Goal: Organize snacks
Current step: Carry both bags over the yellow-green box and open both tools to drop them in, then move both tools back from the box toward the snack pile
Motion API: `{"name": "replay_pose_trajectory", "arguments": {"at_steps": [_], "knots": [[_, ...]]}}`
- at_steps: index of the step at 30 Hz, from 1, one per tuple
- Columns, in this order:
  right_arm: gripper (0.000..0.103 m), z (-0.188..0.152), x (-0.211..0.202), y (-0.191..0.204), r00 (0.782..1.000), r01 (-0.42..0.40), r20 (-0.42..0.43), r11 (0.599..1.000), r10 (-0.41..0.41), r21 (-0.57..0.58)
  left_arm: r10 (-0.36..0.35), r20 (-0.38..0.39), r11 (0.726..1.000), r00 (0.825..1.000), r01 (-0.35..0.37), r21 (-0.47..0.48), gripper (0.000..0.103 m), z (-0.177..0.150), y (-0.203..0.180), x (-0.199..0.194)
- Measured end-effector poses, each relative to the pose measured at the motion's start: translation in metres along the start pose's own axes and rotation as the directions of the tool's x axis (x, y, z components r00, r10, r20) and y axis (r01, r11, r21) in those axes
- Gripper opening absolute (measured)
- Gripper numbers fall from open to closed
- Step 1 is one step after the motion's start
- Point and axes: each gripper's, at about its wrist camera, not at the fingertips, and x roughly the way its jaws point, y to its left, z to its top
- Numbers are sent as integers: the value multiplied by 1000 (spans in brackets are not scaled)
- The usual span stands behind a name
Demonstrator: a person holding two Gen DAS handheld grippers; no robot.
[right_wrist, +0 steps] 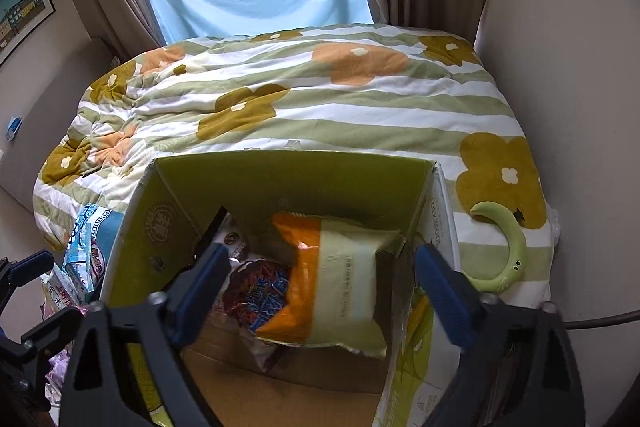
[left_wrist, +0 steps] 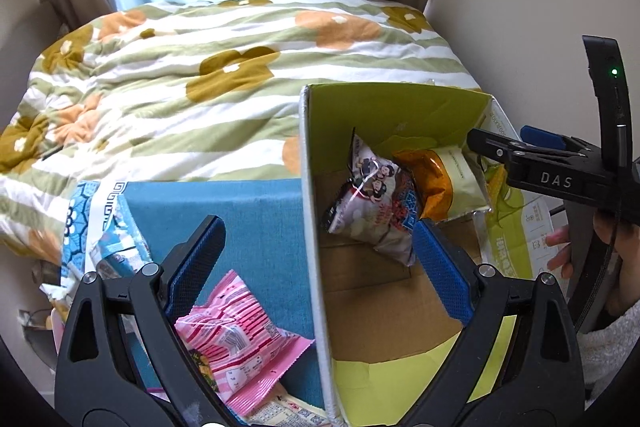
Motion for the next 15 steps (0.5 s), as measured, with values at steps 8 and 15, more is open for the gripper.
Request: {"name": "replay_pose_trajectory", "arguments": {"at_steps": [8, 15], "knots": [[103, -18, -25, -2, 999, -24, 37, 999, 25, -31, 24, 0, 999, 1000, -24, -41, 94, -18, -1, -12], [103, -19, -60, 7, 995, -28, 93, 998, 34, -64, 31, 60, 999, 998, -29, -44, 94, -21, -5, -52]]}}
